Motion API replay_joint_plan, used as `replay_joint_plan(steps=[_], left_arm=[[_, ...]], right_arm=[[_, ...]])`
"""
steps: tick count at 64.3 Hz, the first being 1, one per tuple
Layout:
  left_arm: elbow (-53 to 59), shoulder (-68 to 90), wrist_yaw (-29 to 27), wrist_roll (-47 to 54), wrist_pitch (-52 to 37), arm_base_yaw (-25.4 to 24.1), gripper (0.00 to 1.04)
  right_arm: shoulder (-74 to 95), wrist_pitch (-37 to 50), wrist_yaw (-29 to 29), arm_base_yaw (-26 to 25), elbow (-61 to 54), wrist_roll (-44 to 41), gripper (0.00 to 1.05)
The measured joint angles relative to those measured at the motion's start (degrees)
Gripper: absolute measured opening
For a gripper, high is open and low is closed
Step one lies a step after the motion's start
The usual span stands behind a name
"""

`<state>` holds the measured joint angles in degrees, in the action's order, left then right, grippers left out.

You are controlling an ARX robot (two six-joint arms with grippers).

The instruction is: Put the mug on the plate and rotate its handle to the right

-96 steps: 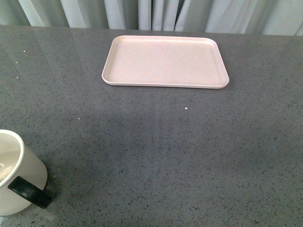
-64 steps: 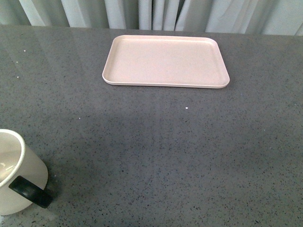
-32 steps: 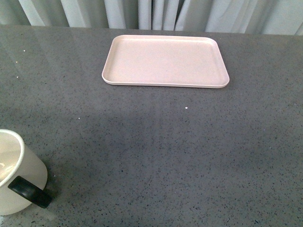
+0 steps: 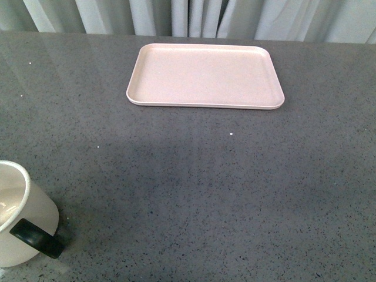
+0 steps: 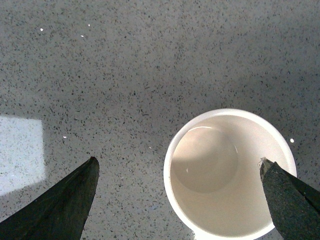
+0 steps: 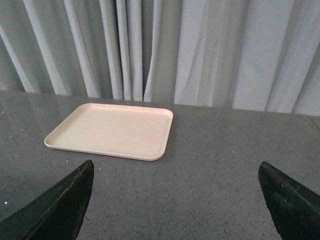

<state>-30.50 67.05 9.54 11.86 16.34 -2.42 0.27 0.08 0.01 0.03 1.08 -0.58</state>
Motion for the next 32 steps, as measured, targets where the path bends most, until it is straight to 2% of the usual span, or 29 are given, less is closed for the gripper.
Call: replay_joint_plan(steps=[32], left_arm=[[0.7, 11.3, 0.6, 0.8, -5.5, 0.5, 0.95]], right_arm=[[0.0, 0.0, 0.0, 0.0, 0.0, 0.0, 0.96]])
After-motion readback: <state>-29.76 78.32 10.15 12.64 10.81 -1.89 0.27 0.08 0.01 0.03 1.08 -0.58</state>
